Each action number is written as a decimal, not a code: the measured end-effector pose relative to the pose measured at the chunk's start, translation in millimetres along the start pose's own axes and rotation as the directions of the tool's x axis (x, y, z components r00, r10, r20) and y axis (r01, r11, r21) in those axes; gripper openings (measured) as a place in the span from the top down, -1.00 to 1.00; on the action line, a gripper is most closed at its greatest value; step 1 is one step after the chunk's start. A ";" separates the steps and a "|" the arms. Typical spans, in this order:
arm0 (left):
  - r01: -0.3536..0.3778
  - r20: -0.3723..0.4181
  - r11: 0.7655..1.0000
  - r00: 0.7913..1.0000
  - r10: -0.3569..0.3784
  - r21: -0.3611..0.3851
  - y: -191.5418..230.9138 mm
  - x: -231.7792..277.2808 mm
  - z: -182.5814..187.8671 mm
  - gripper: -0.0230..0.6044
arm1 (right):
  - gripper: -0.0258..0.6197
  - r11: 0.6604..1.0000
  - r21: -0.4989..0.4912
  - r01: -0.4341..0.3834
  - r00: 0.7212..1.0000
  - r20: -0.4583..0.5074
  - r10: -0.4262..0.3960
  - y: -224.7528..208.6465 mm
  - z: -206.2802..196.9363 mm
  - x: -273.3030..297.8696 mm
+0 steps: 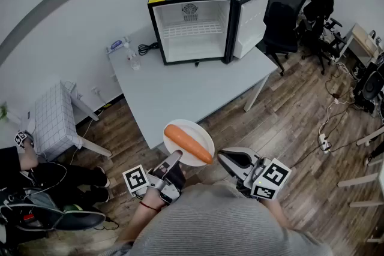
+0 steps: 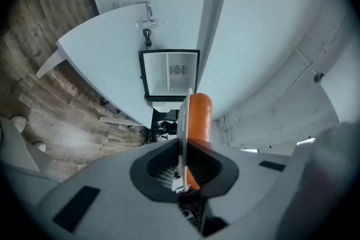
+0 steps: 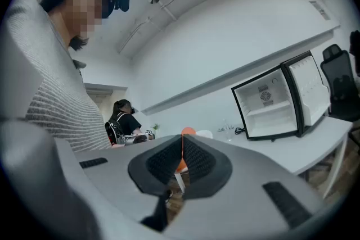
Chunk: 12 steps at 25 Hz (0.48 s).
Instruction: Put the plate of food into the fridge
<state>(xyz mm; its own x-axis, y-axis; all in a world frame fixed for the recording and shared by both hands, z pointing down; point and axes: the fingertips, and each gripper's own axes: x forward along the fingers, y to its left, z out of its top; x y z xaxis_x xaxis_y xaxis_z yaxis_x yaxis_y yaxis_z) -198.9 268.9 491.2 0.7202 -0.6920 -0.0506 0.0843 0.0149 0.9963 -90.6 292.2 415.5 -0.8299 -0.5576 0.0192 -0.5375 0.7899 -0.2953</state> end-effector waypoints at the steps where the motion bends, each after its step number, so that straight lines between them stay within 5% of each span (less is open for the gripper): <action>1: 0.001 0.000 1.000 1.000 -0.001 -0.001 -0.6 0.7 -0.8 0.80 | 0.87 1.000 0.001 0.001 1.000 0.002 -0.001 -0.4 0.3 -0.8; 12: 0.001 -0.012 1.000 1.000 -0.001 -0.005 0.4 6.0 -1.4 0.80 | 0.87 1.000 0.008 0.015 1.000 0.006 -0.016 -7.4 1.1 -3.7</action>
<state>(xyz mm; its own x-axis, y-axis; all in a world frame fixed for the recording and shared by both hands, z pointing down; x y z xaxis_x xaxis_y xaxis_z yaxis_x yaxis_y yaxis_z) -193.6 265.8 491.2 0.7285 -0.6831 -0.0521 0.0885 0.0184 0.9959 -83.3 288.2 416.6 -0.8205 -0.5713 0.0179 -0.5491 0.7791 -0.3026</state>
